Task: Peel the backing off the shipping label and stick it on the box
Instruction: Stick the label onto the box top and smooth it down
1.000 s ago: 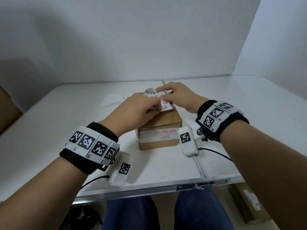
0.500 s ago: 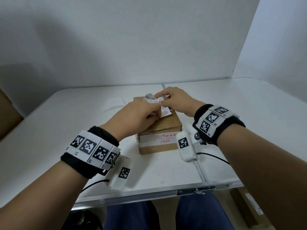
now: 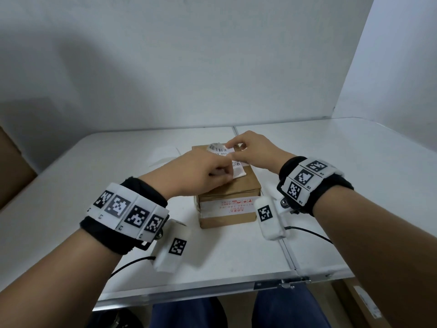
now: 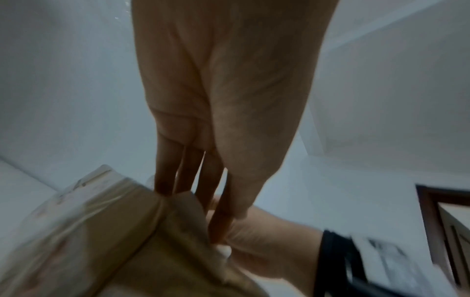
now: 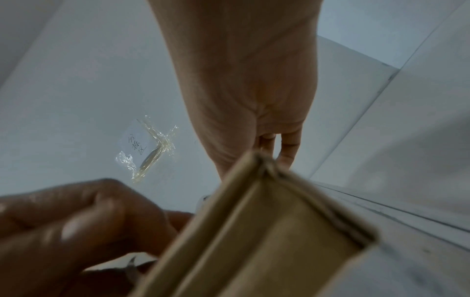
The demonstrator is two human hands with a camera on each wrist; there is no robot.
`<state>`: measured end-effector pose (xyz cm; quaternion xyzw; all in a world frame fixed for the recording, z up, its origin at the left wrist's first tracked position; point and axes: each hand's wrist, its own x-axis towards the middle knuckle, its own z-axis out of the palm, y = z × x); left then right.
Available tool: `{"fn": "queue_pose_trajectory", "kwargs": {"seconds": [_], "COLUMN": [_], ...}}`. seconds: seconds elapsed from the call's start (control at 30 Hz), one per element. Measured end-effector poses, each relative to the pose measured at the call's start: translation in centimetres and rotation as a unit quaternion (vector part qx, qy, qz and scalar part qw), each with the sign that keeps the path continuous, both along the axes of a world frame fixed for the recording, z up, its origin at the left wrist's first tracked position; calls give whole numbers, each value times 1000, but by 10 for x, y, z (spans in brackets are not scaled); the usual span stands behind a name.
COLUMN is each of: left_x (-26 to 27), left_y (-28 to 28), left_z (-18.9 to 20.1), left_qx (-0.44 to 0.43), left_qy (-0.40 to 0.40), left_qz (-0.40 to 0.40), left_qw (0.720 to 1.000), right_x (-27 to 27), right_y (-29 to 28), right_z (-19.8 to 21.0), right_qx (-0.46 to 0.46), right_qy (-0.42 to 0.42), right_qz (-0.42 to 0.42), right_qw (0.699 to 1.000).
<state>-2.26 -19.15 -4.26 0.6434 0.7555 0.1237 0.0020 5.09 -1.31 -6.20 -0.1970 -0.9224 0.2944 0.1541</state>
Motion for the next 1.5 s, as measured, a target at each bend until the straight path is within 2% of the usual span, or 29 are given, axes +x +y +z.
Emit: {"fn": "queue_pose_trajectory", "kwargs": {"seconds": [0.1,0.3,0.43,0.63,0.77,0.97,1.37,1.5], "left_x": [-11,-29,-31,-30,-37,-41,-41,-40], "left_y": [6,16,17,8,1,-2,-2,-2], "left_z": [8,4,3,-7,-14,-18,-19,-19], "left_qx": [3,-25,-37,-15,2,3,-3,-4], "left_qy": [-67,-32,-58,-115,-161,-199,-183,-179], "left_qz": [22,61,96,102,103,108,109,106], "left_qw": [997,997,993,988,982,974,977,978], "right_x": [0,7,10,19,20,28,18,16], "right_y": [2,2,2,-3,-6,-10,0,1], "right_z": [-2,0,0,-5,-8,-7,-11,-14], "right_qx": [18,15,42,6,4,48,180,187], "right_qy": [2,15,46,64,44,6,-124,-149], "right_qz": [2,-5,-16,37,69,99,91,80], "right_qw": [1000,1000,998,997,997,994,972,968]}}
